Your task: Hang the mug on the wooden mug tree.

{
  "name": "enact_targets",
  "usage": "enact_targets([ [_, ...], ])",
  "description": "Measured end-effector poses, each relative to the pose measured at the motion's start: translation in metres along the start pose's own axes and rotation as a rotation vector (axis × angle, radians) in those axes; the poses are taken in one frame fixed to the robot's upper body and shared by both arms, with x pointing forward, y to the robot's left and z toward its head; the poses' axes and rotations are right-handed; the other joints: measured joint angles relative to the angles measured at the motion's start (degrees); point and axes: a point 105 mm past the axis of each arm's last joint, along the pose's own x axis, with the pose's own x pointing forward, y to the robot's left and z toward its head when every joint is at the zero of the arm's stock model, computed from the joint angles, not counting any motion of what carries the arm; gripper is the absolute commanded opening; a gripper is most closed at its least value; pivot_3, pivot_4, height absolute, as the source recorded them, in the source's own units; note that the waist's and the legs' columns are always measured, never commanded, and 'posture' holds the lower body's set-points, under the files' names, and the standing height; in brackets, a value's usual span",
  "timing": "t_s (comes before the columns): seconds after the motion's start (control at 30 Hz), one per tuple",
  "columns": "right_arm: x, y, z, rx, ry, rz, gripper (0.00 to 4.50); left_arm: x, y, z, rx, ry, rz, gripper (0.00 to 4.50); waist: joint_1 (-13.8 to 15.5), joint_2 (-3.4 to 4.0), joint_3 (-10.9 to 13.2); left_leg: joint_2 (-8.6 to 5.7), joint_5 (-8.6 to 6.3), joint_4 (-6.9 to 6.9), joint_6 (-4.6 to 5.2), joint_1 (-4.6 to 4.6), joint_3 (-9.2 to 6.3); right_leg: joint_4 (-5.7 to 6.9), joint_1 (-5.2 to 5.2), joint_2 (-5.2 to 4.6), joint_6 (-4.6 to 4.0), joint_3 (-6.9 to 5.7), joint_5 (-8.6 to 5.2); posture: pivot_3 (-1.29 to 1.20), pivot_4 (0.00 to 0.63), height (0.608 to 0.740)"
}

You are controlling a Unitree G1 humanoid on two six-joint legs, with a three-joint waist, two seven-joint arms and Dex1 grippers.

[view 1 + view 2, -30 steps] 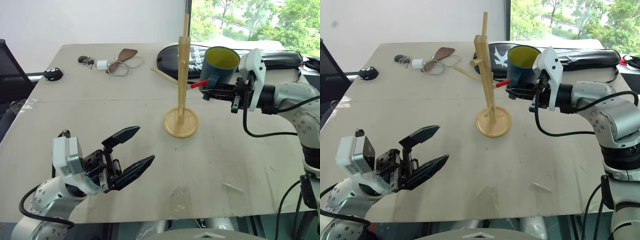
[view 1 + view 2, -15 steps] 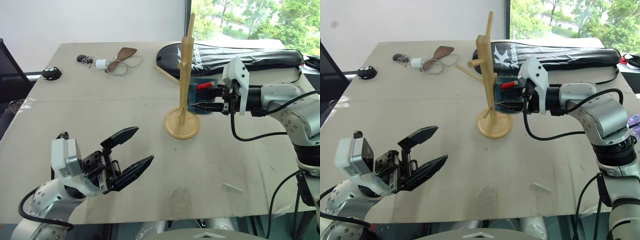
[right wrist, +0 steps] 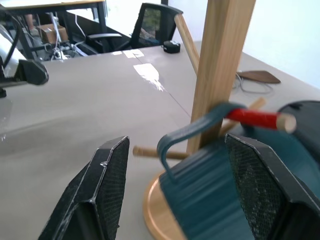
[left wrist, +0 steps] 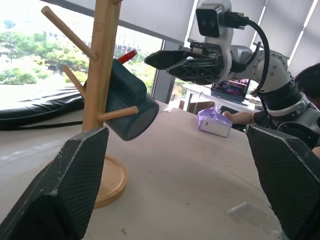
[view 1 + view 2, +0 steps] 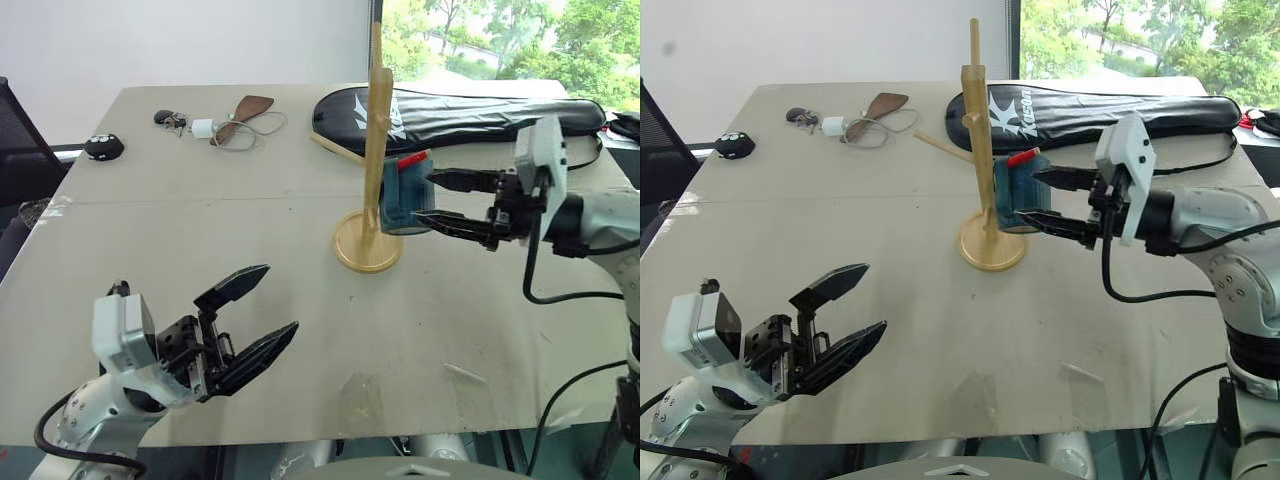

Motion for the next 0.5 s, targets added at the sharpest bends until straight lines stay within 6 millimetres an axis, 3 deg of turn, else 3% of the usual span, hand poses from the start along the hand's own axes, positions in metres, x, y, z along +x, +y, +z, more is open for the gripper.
enact_targets([
  [0.07,-0.007,-0.002,-0.007,0.02,0.009,-0.037,3.03,-0.002,0.0,-0.001,-0.007,0.005,0.011,4.5,0.0,-0.01,0.0,0.0,0.0,0.02,0.0,0.0,0.01,0.06,0.0,0.0,0.0,0.01,0.0,0.0,0.15,0.74],
  [0.13,-0.026,-0.002,-0.029,0.06,0.05,-0.108,3.03,-0.006,0.003,-0.004,-0.013,0.029,0.051,4.5,0.5,-0.2,-0.1,0.0,0.0,0.02,0.0,-0.01,-0.07,0.02,0.03,-0.02,0.0,0.01,0.0,0.0,0.15,0.74],
  [0.3,-0.082,0.005,-0.103,0.181,0.241,-0.268,3.03,-0.024,0.022,-0.021,-0.024,0.138,0.221,4.5,1.5,-0.2,-0.2,-0.06,0.0,0.06,0.01,0.02,0.07,0.1,0.02,-0.04,0.0,0.02,0.0,0.0,0.15,0.74],
  [0.37,-0.105,0.006,-0.122,0.184,0.303,-0.331,3.03,-0.037,0.03,-0.03,-0.018,0.203,0.297,4.5,1.2,-0.15,-0.2,-0.01,0.0,0.07,0.01,0.2,0.25,0.33,0.04,0.02,0.0,0.2,0.01,0.0,0.15,0.74],
  [0.5,-0.134,0.023,-0.144,0.192,0.392,-0.373,3.03,-0.06,0.037,-0.051,-0.037,0.32,0.394,4.5,1.4,-0.13,-0.2,0.02,0.0,0.02,0.0,0.43,0.28,0.32,0.22,0.04,0.0,0.26,0.01,0.0,0.15,0.74],
])
